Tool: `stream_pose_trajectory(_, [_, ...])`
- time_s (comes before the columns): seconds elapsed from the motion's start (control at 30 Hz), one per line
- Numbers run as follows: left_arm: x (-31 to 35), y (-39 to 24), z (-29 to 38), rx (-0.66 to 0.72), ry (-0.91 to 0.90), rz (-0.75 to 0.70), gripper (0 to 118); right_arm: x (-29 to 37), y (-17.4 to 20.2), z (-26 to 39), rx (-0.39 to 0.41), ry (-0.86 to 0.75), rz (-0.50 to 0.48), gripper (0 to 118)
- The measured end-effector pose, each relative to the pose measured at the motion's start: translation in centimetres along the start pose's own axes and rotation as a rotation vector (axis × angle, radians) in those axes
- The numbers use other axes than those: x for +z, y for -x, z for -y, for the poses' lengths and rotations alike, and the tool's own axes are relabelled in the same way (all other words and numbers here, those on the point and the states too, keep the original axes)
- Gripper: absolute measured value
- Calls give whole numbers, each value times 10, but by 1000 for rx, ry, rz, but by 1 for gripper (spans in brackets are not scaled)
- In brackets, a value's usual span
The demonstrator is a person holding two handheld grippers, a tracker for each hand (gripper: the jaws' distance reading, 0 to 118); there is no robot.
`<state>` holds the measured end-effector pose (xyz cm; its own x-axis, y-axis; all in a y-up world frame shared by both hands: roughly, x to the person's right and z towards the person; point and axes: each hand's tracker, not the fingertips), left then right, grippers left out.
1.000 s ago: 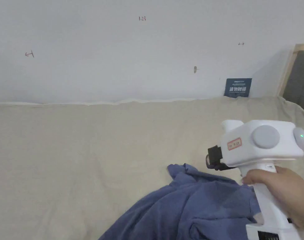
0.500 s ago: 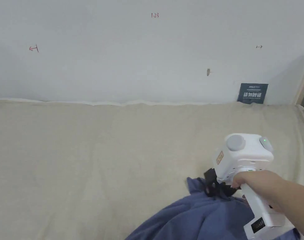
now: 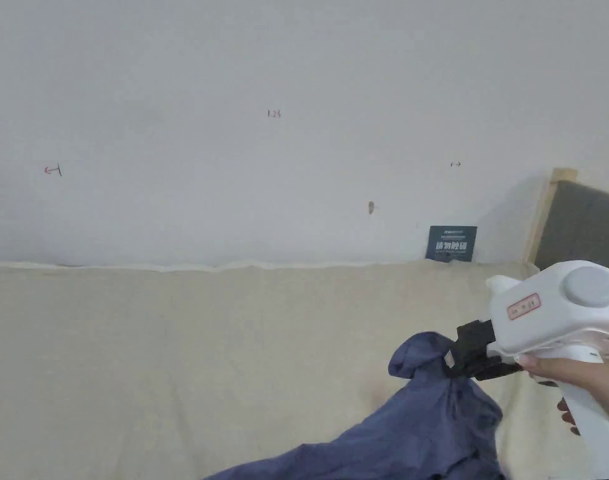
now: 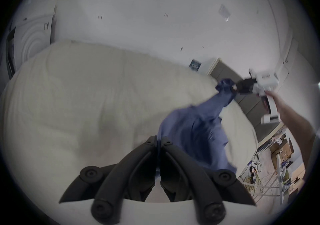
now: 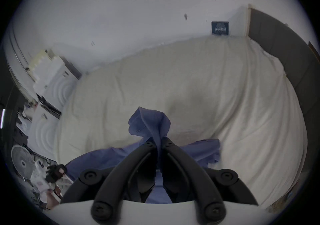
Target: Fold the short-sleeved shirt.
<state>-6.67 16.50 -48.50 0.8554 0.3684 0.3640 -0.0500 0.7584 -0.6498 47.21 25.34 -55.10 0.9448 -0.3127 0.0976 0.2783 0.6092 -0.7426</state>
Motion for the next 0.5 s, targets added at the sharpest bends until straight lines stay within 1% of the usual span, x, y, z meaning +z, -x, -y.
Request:
stream_pose_trajectory(0.07, [21,-4,-36,9,-62,60,3,49,9,4,-12,-69,-1,6])
stream_pose_trajectory(0.1, [31,-7,-56,-4,-86,80,3,72,11,5,-24,-98,-21,6])
stream_pose_trajectory(0.17, [49,-19,-95,-58,-133,69,3,116,18,3,-42,-147,-72,6])
stream_pose_trajectory(0.2, [57,-29,-117,-92,-154,77,3,136,24,1,-25,-170,-87,6])
stream_pose_trajectory(0.23, [61,-35,-138,-124,-178,72,4,153,29,-3,9,-204,-103,6])
stream_pose_trajectory(0.27, [66,-42,-160,-146,-207,45,3,169,34,-8,37,-235,-106,6])
stream_pose_trajectory(0.3, [71,-48,-180,-145,-246,22,3,182,38,-16,41,-266,-77,6])
stream_pose_trajectory(0.33, [75,-54,-198,-149,-280,14,3,194,43,-21,31,-290,-50,6])
stream_pose_trajectory(0.37, [82,-58,-218,-141,-315,14,3,206,46,-29,-1,-320,-46,6])
stream_pose_trajectory(0.43, [93,-64,-249,-117,-352,5,3,221,47,-46,-57,-352,-75,6])
stream_pose_trajectory(0.5, [104,-68,-279,-93,-375,-34,3,236,55,-61,-56,-396,-67,6])
